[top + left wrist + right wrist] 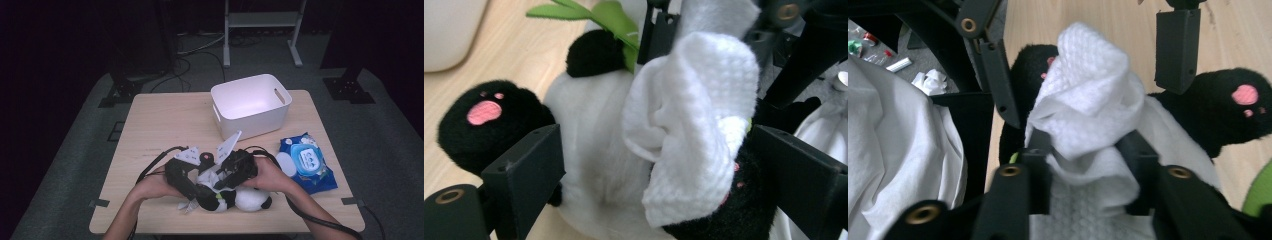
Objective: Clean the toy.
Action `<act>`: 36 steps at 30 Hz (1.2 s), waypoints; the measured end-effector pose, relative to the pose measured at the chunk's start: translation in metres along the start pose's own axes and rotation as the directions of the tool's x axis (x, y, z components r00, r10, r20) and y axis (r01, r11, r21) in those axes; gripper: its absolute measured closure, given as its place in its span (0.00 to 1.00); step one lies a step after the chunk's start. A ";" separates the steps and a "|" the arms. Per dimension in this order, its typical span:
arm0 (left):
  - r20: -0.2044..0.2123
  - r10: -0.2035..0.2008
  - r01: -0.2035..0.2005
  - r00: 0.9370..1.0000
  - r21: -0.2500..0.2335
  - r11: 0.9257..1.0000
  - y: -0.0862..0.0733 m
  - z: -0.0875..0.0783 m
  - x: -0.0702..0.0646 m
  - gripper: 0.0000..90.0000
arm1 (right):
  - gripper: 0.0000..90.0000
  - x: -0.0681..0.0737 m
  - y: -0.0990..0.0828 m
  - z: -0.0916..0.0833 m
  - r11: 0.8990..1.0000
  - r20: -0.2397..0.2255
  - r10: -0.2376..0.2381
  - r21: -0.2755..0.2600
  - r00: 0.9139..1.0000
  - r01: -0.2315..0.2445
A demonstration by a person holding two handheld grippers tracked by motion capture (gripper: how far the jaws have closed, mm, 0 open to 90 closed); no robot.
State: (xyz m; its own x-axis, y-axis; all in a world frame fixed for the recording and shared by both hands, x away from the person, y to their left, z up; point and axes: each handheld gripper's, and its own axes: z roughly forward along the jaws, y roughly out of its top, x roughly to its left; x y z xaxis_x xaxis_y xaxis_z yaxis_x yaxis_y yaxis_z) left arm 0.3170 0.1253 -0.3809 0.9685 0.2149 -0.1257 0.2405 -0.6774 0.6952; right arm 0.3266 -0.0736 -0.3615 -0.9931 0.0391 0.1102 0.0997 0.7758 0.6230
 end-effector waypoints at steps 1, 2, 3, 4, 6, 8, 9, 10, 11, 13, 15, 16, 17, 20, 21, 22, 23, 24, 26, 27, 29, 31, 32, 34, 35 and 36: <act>0.002 0.006 -0.006 1.000 0.005 1.000 -0.001 0.001 0.000 0.08 | 0.78 -0.001 0.000 0.001 1.000 -0.003 0.003 0.003 1.000 -0.003; 0.003 0.001 -0.001 1.000 0.005 1.000 -0.001 0.001 0.000 0.08 | 0.83 -0.001 0.000 0.002 1.000 0.004 -0.006 0.002 1.000 0.006; -0.002 -0.001 0.001 1.000 0.011 1.000 -0.002 0.002 0.000 0.08 | 0.87 -0.002 0.000 0.002 1.000 0.004 -0.008 0.004 1.000 0.008; -0.003 -0.002 0.002 1.000 0.018 1.000 -0.002 0.003 0.000 0.08 | 0.91 -0.001 0.000 0.001 1.000 0.012 -0.010 0.012 1.000 0.010; 0.004 -0.007 0.007 1.000 0.019 1.000 -0.003 0.005 0.001 0.08 | 0.93 0.000 0.001 -0.003 1.000 0.028 -0.026 0.017 0.999 0.026; 0.007 -0.009 0.009 1.000 0.023 1.000 -0.003 0.005 0.000 0.08 | 0.94 0.001 0.000 -0.008 0.999 0.047 -0.032 0.020 0.998 0.031; 0.011 -0.009 0.008 1.000 0.031 0.999 -0.003 0.006 0.001 0.08 | 0.94 0.000 0.000 -0.012 0.999 0.060 -0.031 0.016 0.998 0.030; 0.015 -0.010 0.009 1.000 0.036 0.999 -0.003 0.006 0.001 0.08 | 0.94 -0.001 -0.002 -0.016 1.000 0.072 -0.026 0.012 0.997 0.025; 0.016 -0.007 0.007 1.000 0.036 0.999 -0.003 0.006 0.001 0.08 | 0.94 -0.002 -0.005 -0.021 1.000 0.083 -0.016 0.005 0.996 0.016; 0.016 -0.005 0.004 1.000 0.034 0.999 -0.002 0.006 0.001 0.08 | 0.94 -0.005 -0.011 -0.030 1.000 0.104 0.009 -0.002 0.995 -0.009; 0.015 -0.004 0.004 1.000 0.024 1.000 -0.001 0.005 0.001 0.08 | 0.94 -0.008 -0.019 -0.035 0.999 0.119 0.029 0.012 0.992 -0.031; 0.016 -0.005 0.005 1.000 0.018 1.000 0.001 0.004 0.001 0.08 | 0.94 -0.010 -0.026 -0.037 0.999 0.122 0.046 0.017 0.991 -0.048; 0.017 -0.002 0.002 1.000 0.013 1.000 0.002 0.003 0.001 0.08 | 0.94 -0.011 -0.031 -0.037 0.998 0.116 0.063 0.015 0.991 -0.065; 0.017 0.003 -0.003 1.000 -0.001 1.000 0.008 0.001 0.001 0.08 | 0.94 -0.012 -0.041 -0.033 0.996 0.095 0.081 0.018 0.992 -0.083; 0.015 0.008 -0.008 1.000 0.001 1.000 0.010 0.000 0.000 0.08 | 0.94 -0.010 -0.043 -0.030 0.997 0.088 0.077 0.021 0.993 -0.079; 0.013 0.015 -0.015 1.000 0.001 1.000 0.012 0.000 0.000 0.08 | 0.94 -0.009 -0.044 -0.028 0.997 0.076 0.075 0.017 0.994 -0.076; 0.015 0.015 -0.015 1.000 0.001 1.000 0.014 -0.001 -0.001 0.08 | 0.94 -0.007 -0.044 -0.026 0.997 0.074 0.069 0.016 0.995 -0.070; 0.012 0.018 -0.018 1.000 -0.004 1.000 0.017 -0.001 -0.001 0.08 | 0.94 -0.006 -0.044 -0.026 0.997 0.073 0.069 0.020 0.995 -0.070; 0.009 0.022 -0.022 1.000 -0.006 1.000 0.020 -0.002 -0.001 0.08 | 0.94 -0.003 -0.044 -0.023 0.998 0.061 0.056 0.023 0.997 -0.058; 0.006 0.019 -0.019 1.000 -0.010 1.000 0.021 -0.001 -0.001 0.08 | 0.94 -0.002 -0.044 -0.023 0.998 0.054 0.054 0.025 0.997 -0.055; 0.004 0.018 -0.018 1.000 -0.003 1.000 0.022 0.000 0.000 0.08 | 0.95 0.003 -0.044 -0.020 0.998 0.037 0.042 0.034 0.998 -0.043; 0.002 0.016 -0.016 1.000 -0.002 1.000 0.020 0.004 0.002 0.08 | 0.95 0.006 -0.043 -0.019 0.999 0.034 0.031 0.041 0.999 -0.032; -0.005 0.018 -0.018 1.000 0.005 1.000 0.019 0.006 0.003 0.08 | 0.95 0.007 -0.043 -0.019 0.999 0.041 0.029 0.044 0.999 -0.031; -0.016 0.020 -0.020 1.000 0.019 1.000 0.016 0.010 0.003 0.08 | 0.95 0.006 -0.042 -0.021 0.999 0.052 0.022 0.045 0.998 -0.024; -0.007 0.014 -0.014 1.000 0.029 0.999 0.014 0.013 0.003 0.08 | 0.95 0.005 -0.040 -0.022 0.999 0.058 0.027 0.036 0.998 -0.029; 0.012 -0.002 0.001 1.000 0.046 0.999 0.012 0.016 0.004 0.08 | 0.95 0.004 -0.039 -0.023 0.999 0.056 0.030 0.028 0.998 -0.031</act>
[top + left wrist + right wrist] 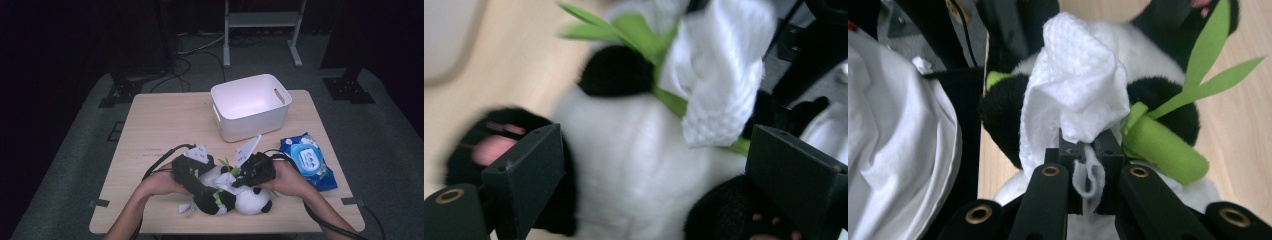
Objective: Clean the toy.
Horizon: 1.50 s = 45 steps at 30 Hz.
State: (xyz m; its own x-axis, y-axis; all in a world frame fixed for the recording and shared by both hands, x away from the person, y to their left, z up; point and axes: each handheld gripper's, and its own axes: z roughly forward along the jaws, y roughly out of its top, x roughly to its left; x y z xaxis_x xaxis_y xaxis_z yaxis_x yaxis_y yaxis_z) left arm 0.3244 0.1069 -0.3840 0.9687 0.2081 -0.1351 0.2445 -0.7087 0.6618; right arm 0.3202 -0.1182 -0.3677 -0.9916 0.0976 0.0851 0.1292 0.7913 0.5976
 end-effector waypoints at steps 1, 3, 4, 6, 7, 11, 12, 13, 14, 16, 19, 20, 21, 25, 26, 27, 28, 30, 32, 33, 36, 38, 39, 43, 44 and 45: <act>0.005 -0.002 0.002 1.000 0.004 1.000 -0.003 0.003 0.000 0.08 | 0.95 -0.001 0.002 -0.001 1.000 -0.006 0.001 -0.006 1.000 -0.001; 0.007 -0.009 0.009 1.000 -0.004 1.000 -0.005 0.005 0.001 0.08 | 0.95 -0.002 0.008 0.000 1.000 0.001 -0.007 -0.013 1.000 0.007; 0.008 -0.011 0.011 1.000 -0.007 1.000 -0.006 0.005 0.002 0.08 | 0.95 -0.002 0.011 0.000 1.000 0.002 -0.011 -0.015 1.000 0.011; 0.007 -0.016 0.016 1.000 -0.010 1.000 -0.007 0.005 0.002 0.08 | 0.95 -0.003 0.019 0.003 1.000 0.001 -0.020 -0.010 1.000 0.020; 0.008 -0.010 0.010 1.000 -0.009 1.000 -0.008 0.004 0.002 0.08 | 0.95 -0.003 0.022 0.004 1.000 0.001 -0.028 -0.009 1.000 0.028; 0.008 -0.016 0.016 1.000 -0.017 1.000 -0.010 0.004 0.000 0.09 | 0.95 -0.006 0.032 0.002 0.999 0.014 -0.047 -0.016 0.999 0.047; 0.007 -0.016 0.016 1.000 -0.017 1.000 -0.010 0.004 0.000 0.09 | 0.95 -0.008 0.032 0.001 0.999 0.019 -0.041 -0.021 0.999 0.041; 0.006 -0.013 0.013 1.000 -0.015 1.000 -0.010 0.005 -0.001 0.09 | 0.95 -0.010 0.031 -0.001 0.999 0.030 -0.038 -0.021 0.999 0.038; 0.006 -0.014 0.014 1.000 -0.014 1.000 -0.010 0.006 -0.001 0.09 | 0.95 -0.012 0.029 -0.002 0.999 0.035 -0.029 -0.025 0.999 0.030; 0.005 -0.011 0.011 1.000 -0.012 1.000 -0.009 0.006 -0.002 0.09 | 0.95 -0.015 0.023 -0.006 1.000 0.043 -0.004 -0.028 0.999 0.006; 0.006 -0.005 0.005 1.000 -0.002 1.000 -0.008 0.007 -0.002 0.09 | 0.95 -0.018 0.014 -0.013 0.999 0.061 0.021 -0.033 0.998 -0.019; 0.008 -0.005 0.005 1.000 0.001 1.000 -0.007 0.007 -0.002 0.09 | 0.95 -0.019 0.011 -0.016 0.999 0.067 0.025 -0.041 0.997 -0.022; 0.009 -0.006 0.006 1.000 0.002 1.000 -0.007 0.007 -0.002 0.09 | 0.95 -0.020 0.008 -0.019 0.998 0.069 0.041 -0.045 0.997 -0.038; 0.014 -0.012 0.011 1.000 0.004 1.000 -0.004 0.006 -0.002 0.08 | 0.95 -0.023 0.000 -0.019 0.997 0.066 0.064 -0.041 0.996 -0.061; 0.016 -0.009 0.009 1.000 0.003 1.000 -0.003 0.005 -0.001 0.08 | 0.95 -0.022 -0.001 -0.017 0.998 0.064 0.063 -0.032 0.996 -0.061; 0.019 -0.013 0.014 1.000 0.000 1.000 -0.002 0.005 -0.001 0.08 | 0.95 -0.021 -0.001 -0.015 0.998 0.054 0.061 -0.025 0.997 -0.060; 0.019 -0.012 0.012 1.000 -0.003 1.000 -0.001 0.004 -0.001 0.08 | 0.95 -0.020 -0.001 -0.012 0.998 0.050 0.055 -0.018 0.997 -0.054; 0.016 -0.006 0.006 1.000 -0.006 1.000 0.001 0.003 -0.001 0.08 | 0.95 -0.017 -0.001 -0.008 0.999 0.037 0.047 -0.019 0.998 -0.046; 0.011 -0.003 0.003 1.000 -0.012 1.000 0.002 0.001 -0.001 0.08 | 0.95 -0.014 -0.002 -0.006 0.999 0.025 0.040 -0.017 0.999 -0.040; 0.007 -0.003 0.004 1.000 -0.021 1.000 0.003 0.000 -0.001 0.08 | 0.95 -0.013 -0.003 -0.004 0.999 0.018 0.036 -0.015 0.999 -0.036; -0.010 -0.006 0.005 1.000 -0.037 0.999 0.003 -0.002 -0.001 0.09 | 0.95 -0.008 -0.004 -0.001 1.000 0.005 0.021 0.004 1.000 -0.021; -0.039 -0.002 0.000 0.999 -0.046 0.999 0.001 -0.002 -0.001 0.13 | 0.95 -0.005 -0.004 0.000 1.000 0.000 0.018 0.008 1.000 -0.018; -0.042 -0.008 0.006 0.999 -0.048 0.999 0.000 -0.002 -0.001 0.14 | 0.95 -0.005 -0.004 0.001 1.000 -0.002 0.017 0.010 1.000 -0.017; -0.043 -0.034 0.033 0.998 -0.024 0.999 -0.007 0.002 -0.001 0.14 | 0.95 -0.005 0.000 0.003 1.000 -0.017 0.010 0.017 1.000 -0.009; -0.042 -0.036 0.035 0.998 -0.019 0.999 -0.008 0.003 -0.001 0.14 | 0.95 -0.005 0.002 0.003 1.000 -0.016 0.003 0.019 1.000 -0.003; -0.040 -0.037 0.036 0.998 -0.022 0.999 -0.009 0.002 -0.002 0.14 | 0.95 -0.005 0.004 0.003 1.000 -0.017 0.004 0.014 1.000 -0.004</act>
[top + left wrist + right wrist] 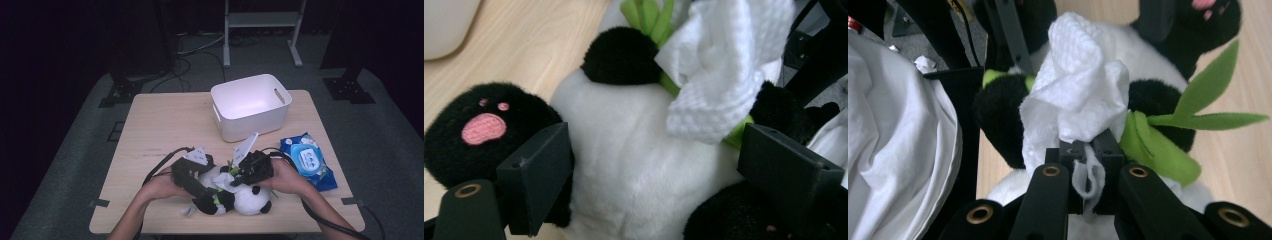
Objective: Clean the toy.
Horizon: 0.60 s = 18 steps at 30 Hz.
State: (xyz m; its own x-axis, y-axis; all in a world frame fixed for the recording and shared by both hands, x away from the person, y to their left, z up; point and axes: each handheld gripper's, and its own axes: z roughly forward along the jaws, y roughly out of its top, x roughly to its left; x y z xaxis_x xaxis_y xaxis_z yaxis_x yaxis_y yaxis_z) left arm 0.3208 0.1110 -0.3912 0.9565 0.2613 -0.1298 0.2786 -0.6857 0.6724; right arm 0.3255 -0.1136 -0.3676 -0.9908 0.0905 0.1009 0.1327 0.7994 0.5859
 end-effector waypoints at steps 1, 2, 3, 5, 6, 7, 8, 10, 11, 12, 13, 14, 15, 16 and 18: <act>0.002 0.001 -0.001 1.000 0.002 1.000 -0.001 0.000 -0.001 0.14 | 0.95 0.000 0.002 -0.001 1.000 -0.003 -0.001 -0.009 1.000 0.001; 0.004 0.001 -0.001 1.000 0.002 1.000 -0.001 0.000 -0.001 0.14 | 0.95 -0.001 0.004 -0.003 1.000 -0.002 -0.003 -0.019 1.000 0.003; 0.007 0.004 -0.004 1.000 0.005 1.000 -0.002 0.000 -0.002 0.14 | 0.95 -0.002 0.006 -0.005 1.000 0.005 -0.001 -0.025 1.000 0.002; 0.011 0.004 -0.004 1.000 0.003 1.000 -0.003 0.000 -0.003 0.15 | 0.95 -0.005 0.008 -0.011 0.999 0.020 0.009 -0.054 1.000 -0.008; 0.016 0.001 -0.001 1.000 0.000 1.000 -0.003 0.000 -0.003 0.15 | 0.95 -0.006 0.008 -0.013 0.998 0.032 0.014 -0.064 0.999 -0.012; 0.017 0.000 0.000 1.000 0.000 1.000 -0.003 0.001 -0.003 0.15 | 0.95 -0.009 0.007 -0.017 0.997 0.042 0.025 -0.074 0.999 -0.022; 0.017 0.002 -0.001 1.000 -0.001 1.000 -0.003 0.001 -0.003 0.15 | 0.95 -0.010 0.005 -0.019 0.997 0.047 0.031 -0.077 0.998 -0.027; 0.020 0.004 -0.003 1.000 -0.003 1.000 -0.002 0.001 -0.003 0.15 | 0.95 -0.012 0.002 -0.020 0.996 0.040 0.040 -0.076 0.998 -0.037; 0.022 0.001 -0.001 1.000 -0.004 1.000 -0.001 0.001 -0.003 0.15 | 0.95 -0.012 0.001 -0.019 0.997 0.037 0.043 -0.066 0.998 -0.041; 0.025 0.000 0.001 1.000 -0.004 1.000 0.000 0.000 -0.002 0.14 | 0.95 -0.011 -0.001 -0.017 0.998 0.033 0.050 -0.051 0.998 -0.049; 0.032 -0.003 0.003 0.999 -0.011 1.000 0.001 0.000 -0.001 0.14 | 0.95 -0.010 -0.003 -0.015 0.998 0.022 0.048 -0.041 0.999 -0.047; 0.040 -0.005 0.006 0.999 -0.015 1.000 0.002 -0.001 -0.001 0.14 | 0.95 -0.010 -0.004 -0.012 0.999 0.018 0.042 -0.034 0.999 -0.041; 0.042 -0.009 0.009 0.999 -0.017 1.000 0.003 -0.001 0.000 0.14 | 0.95 -0.009 -0.006 -0.009 0.999 0.012 0.043 -0.032 0.999 -0.042; 0.044 -0.009 0.010 0.999 -0.019 1.000 0.004 -0.002 0.000 0.14 | 0.95 -0.008 -0.007 -0.007 0.999 0.007 0.042 -0.033 0.999 -0.042; 0.047 -0.001 0.003 0.999 -0.027 1.000 0.007 -0.004 0.000 0.14 | 0.95 -0.007 -0.009 -0.004 0.999 -0.001 0.042 -0.033 0.999 -0.042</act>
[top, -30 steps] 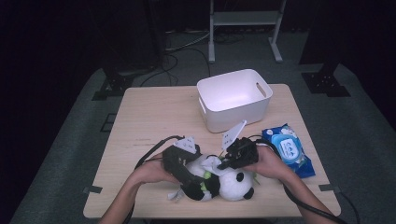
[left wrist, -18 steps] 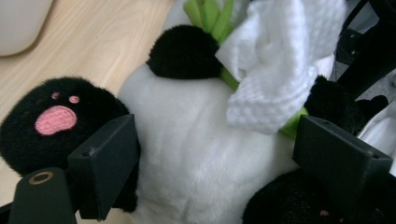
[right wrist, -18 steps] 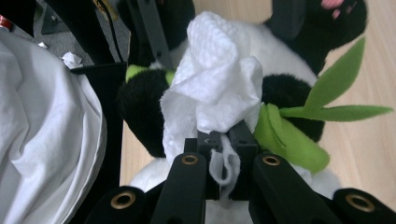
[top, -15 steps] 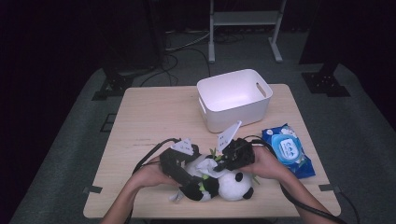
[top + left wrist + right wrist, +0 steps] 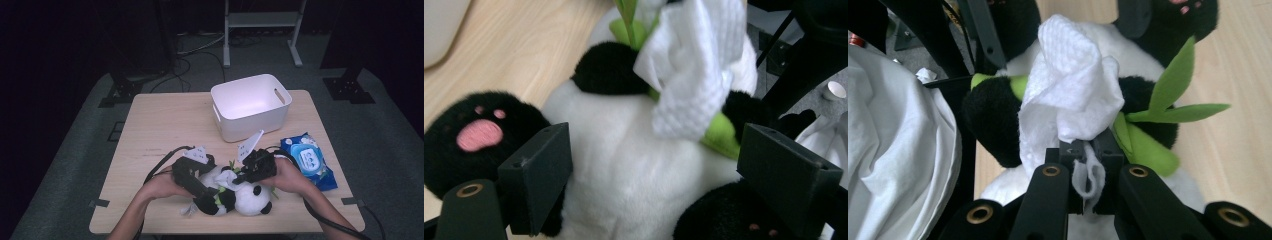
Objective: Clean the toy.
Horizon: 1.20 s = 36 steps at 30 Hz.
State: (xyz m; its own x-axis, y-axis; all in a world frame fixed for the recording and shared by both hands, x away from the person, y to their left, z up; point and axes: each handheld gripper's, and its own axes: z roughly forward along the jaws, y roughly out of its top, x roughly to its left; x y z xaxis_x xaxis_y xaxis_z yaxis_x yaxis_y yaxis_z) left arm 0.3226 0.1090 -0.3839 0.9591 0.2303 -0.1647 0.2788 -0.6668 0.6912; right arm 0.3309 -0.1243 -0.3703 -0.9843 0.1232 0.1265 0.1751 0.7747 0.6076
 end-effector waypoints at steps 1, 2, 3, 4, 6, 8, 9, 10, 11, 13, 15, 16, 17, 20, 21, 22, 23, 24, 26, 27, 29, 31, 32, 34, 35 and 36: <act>-0.002 0.003 -0.003 1.000 -0.003 1.000 0.002 -0.002 0.000 0.14 | 0.95 0.000 -0.001 0.000 1.000 -0.007 0.001 -0.002 1.000 -0.001; -0.006 0.009 -0.009 1.000 -0.005 1.000 0.003 -0.004 0.000 0.14 | 0.95 0.001 -0.002 0.000 1.000 -0.010 0.005 -0.008 1.000 -0.005; -0.011 0.006 -0.006 1.000 -0.009 1.000 0.005 -0.005 0.000 0.14 | 0.95 0.001 -0.003 0.000 1.000 -0.012 0.007 -0.009 1.000 -0.007; -0.013 0.007 -0.007 1.000 -0.012 1.000 0.007 -0.007 0.001 0.14 | 0.95 0.001 -0.004 0.001 1.000 -0.017 0.006 -0.011 1.000 -0.006; -0.027 0.008 -0.009 1.000 -0.023 1.000 0.010 -0.011 0.002 0.14 | 0.95 0.002 -0.005 0.002 1.000 -0.021 0.006 -0.011 1.000 -0.006; -0.039 0.011 -0.012 0.999 -0.022 1.000 0.012 -0.015 0.006 0.14 | 0.95 0.003 -0.005 0.002 1.000 -0.025 0.007 -0.009 1.000 -0.007; -0.047 0.008 -0.009 0.999 -0.021 1.000 0.013 -0.016 0.008 0.14 | 0.95 0.004 -0.005 0.002 1.000 -0.028 0.006 -0.009 1.000 -0.007; -0.046 0.004 -0.005 0.999 -0.027 1.000 0.013 -0.016 0.011 0.14 | 0.95 0.004 -0.005 0.002 1.000 -0.025 0.005 -0.010 1.000 -0.005; -0.047 -0.003 0.002 0.999 -0.027 1.000 0.013 -0.016 0.014 0.15 | 0.95 0.005 -0.006 0.003 1.000 -0.024 0.002 -0.008 1.000 -0.002; -0.054 -0.014 0.013 0.998 -0.025 1.000 0.013 -0.017 0.021 0.15 | 0.95 0.005 -0.006 0.003 1.000 -0.021 0.003 -0.006 1.000 -0.003; -0.056 -0.025 0.023 0.998 -0.036 0.999 0.013 -0.019 0.026 0.15 | 0.95 0.005 -0.006 0.003 1.000 -0.022 0.004 -0.005 1.000 -0.004; -0.069 -0.032 0.029 0.997 -0.040 0.999 0.013 -0.021 0.028 0.15 | 0.95 0.005 -0.006 0.003 1.000 -0.026 0.004 -0.005 1.000 -0.004; -0.072 -0.043 0.040 0.996 -0.042 0.998 0.012 -0.022 0.031 0.15 | 0.95 0.005 -0.006 0.003 1.000 -0.029 0.001 -0.006 1.000 -0.001; -0.083 -0.052 0.053 0.995 0.001 0.999 0.012 -0.018 0.038 0.15 | 0.95 0.005 -0.006 0.003 1.000 -0.033 -0.001 -0.001 0.999 0.001; -0.076 -0.056 0.056 0.996 0.008 0.998 0.011 -0.015 0.041 0.19 | 0.95 0.005 -0.005 0.002 1.000 -0.034 0.000 0.001 0.999 0.000; -0.068 -0.065 0.066 0.996 0.011 0.998 0.010 -0.012 0.044 0.22 | 0.95 0.005 -0.005 0.002 1.000 -0.034 -0.002 -0.002 0.999 0.002; -0.064 -0.073 0.074 0.995 0.019 0.997 0.009 -0.009 0.047 0.23 | 0.95 0.005 -0.005 0.001 1.000 -0.035 -0.004 -0.003 0.999 0.003; -0.062 -0.085 0.086 0.994 0.021 0.996 0.007 -0.006 0.049 0.25 | 0.95 0.005 -0.004 0.000 1.000 -0.028 -0.003 -0.004 1.000 0.003; -0.067 -0.089 0.091 0.994 0.019 0.996 0.004 -0.003 0.053 0.34 | 0.95 0.004 -0.004 -0.006 1.000 -0.015 -0.002 -0.020 1.000 0.002; -0.081 -0.102 0.102 0.991 0.003 0.995 0.003 -0.004 0.056 0.40 | 0.95 0.002 -0.005 -0.009 1.000 -0.007 0.001 -0.027 1.000 -0.002; -0.078 -0.107 0.106 0.991 -0.020 0.994 0.000 -0.005 0.060 0.56 | 0.95 -0.001 -0.005 -0.014 0.999 0.005 0.014 -0.034 1.000 -0.014; -0.089 -0.087 0.085 0.992 -0.030 0.996 -0.001 -0.005 0.059 0.63 | 0.95 -0.004 -0.006 -0.016 0.999 0.010 0.021 -0.033 1.000 -0.020; -0.100 -0.079 0.075 0.992 -0.041 0.996 0.000 -0.005 0.059 0.65 | 0.95 -0.006 -0.006 -0.016 0.999 0.013 0.023 -0.035 1.000 -0.022; -0.124 -0.071 0.065 0.990 -0.055 0.996 0.001 -0.006 0.059 0.67 | 0.95 -0.008 -0.005 -0.016 0.999 0.018 0.022 -0.033 1.000 -0.022; -0.140 -0.064 0.055 0.988 -0.063 0.996 0.002 -0.007 0.059 0.68 | 0.95 -0.008 -0.004 -0.016 0.999 0.018 0.028 -0.034 0.999 -0.027; -0.152 -0.056 0.046 0.987 -0.067 0.997 0.004 -0.008 0.060 0.68 | 0.95 -0.010 -0.003 -0.016 0.999 0.020 0.025 -0.034 0.999 -0.024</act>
State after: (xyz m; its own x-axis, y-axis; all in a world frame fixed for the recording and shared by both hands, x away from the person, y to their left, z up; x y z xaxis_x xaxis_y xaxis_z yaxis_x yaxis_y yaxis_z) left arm 0.3806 0.1259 -0.3853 0.9235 0.3718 -0.0943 0.3185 -0.6064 0.7286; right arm 0.3400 -0.1377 -0.3613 -0.9799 0.1548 0.1258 0.1994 0.7502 0.6304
